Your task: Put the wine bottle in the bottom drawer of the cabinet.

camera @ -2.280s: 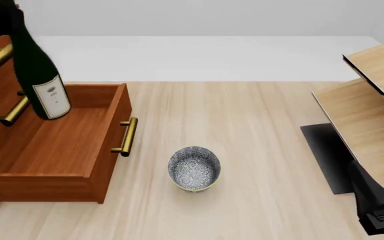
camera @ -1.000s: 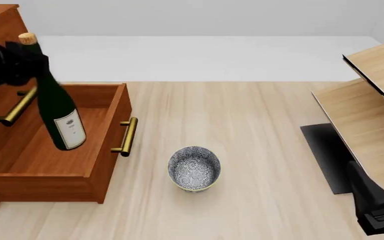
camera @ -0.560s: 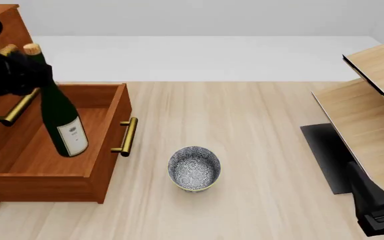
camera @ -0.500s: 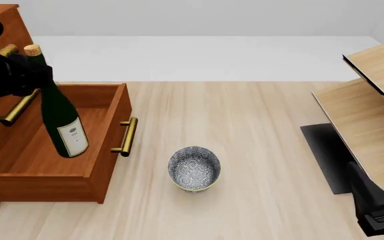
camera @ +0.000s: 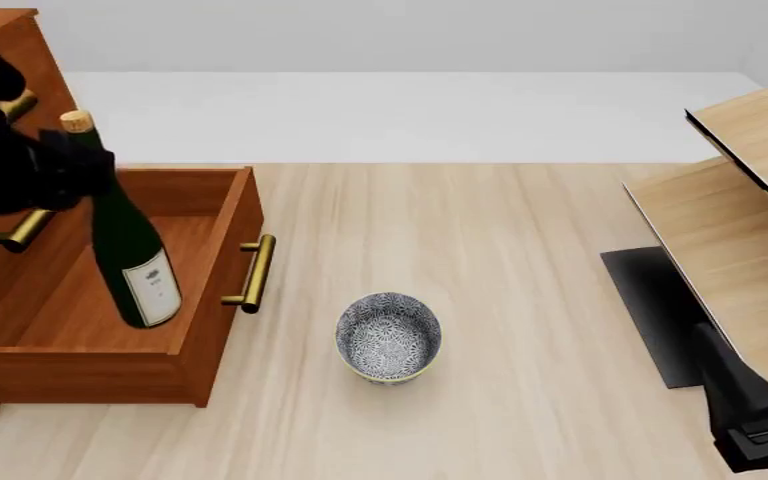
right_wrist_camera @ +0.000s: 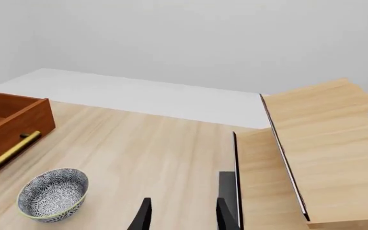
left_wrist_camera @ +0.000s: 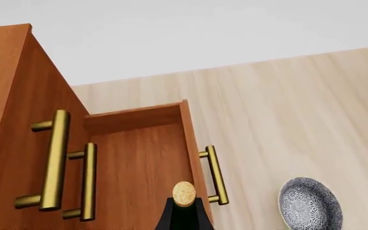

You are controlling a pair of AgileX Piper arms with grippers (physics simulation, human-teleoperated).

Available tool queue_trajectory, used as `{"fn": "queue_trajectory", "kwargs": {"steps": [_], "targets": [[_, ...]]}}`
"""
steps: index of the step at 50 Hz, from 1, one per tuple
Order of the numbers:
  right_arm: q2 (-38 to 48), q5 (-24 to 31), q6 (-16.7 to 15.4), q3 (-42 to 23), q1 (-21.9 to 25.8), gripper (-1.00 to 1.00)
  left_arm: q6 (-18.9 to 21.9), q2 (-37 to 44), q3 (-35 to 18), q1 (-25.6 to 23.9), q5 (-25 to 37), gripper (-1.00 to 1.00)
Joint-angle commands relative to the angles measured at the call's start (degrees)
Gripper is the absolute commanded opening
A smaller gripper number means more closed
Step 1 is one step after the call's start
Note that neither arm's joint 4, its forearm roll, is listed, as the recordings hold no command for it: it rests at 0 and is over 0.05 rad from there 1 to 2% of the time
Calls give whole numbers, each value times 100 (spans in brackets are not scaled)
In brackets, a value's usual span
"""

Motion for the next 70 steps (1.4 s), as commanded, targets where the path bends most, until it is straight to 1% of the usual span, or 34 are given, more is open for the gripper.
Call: {"fn": "queue_trajectory", "kwargs": {"steps": [1, 11, 12, 17, 26, 27, 29, 30, 32, 33, 35, 37, 42, 44, 48, 49, 50, 51, 52, 57, 59, 61, 68, 70], "targets": [[40, -38, -9, 0, 8, 100, 63, -11, 154, 16, -131, -100], [43, -41, -6, 0, 5, 100, 113, 0, 339, 43, -241, -100], [38, -36, 1, 0, 3, 100, 45, 13, 339, 42, -240, -100], [29, -27, -7, 0, 6, 100, 118, 24, 431, 57, -325, -100], [13, -6, -15, 0, 6, 100, 60, 84, 512, 62, -415, -100], [17, -9, -9, 0, 3, 100, 126, 100, 528, 94, -438, -100], [0, 8, -13, 0, -1, 100, 62, 122, 510, 104, -426, -100], [-1, 10, -11, 0, 3, 100, 141, 146, 527, 152, -444, -100], [-5, 15, -12, 0, 2, 100, 41, 167, 530, 85, -434, -100], [-6, 17, -12, 0, 3, 100, 125, 189, 564, 107, -443, -100], [3, 8, -14, 0, 0, 100, 28, 167, 544, 95, -451, -100], [-3, 12, -10, 0, 2, 100, 49, 205, 551, 104, -443, -100], [-11, 22, -12, 0, 0, 100, -45, 265, 612, 118, -495, -100], [-8, 23, -15, 0, -2, 100, 9, 295, 668, 108, -532, -100], [12, 7, -17, 0, 5, 100, -13, 345, 699, 66, -560, -100], [5, 13, -17, 0, 5, 100, 50, 381, 708, 87, -569, -100], [-8, 26, -22, 0, 0, 100, -73, 393, 687, 65, -571, -100], [7, 13, -25, 0, 4, 100, -79, 422, 673, 69, -571, -100], [11, 11, -22, 0, 9, 100, 65, 440, 684, 106, -596, -100], [18, 6, -29, 0, 7, 100, -113, 587, 648, 143, -658, -100], [38, -9, -27, 0, 4, 100, -62, 619, 649, 115, -690, -100], [66, -24, -21, 1, 13, 100, -125, 673, 630, 125, -720, -100], [79, -36, -26, 1, 15, 100, -105, 847, 561, 154, -791, -100], [76, -34, -26, 1, 14, 100, -196, 925, 541, 130, -827, -100]]}}
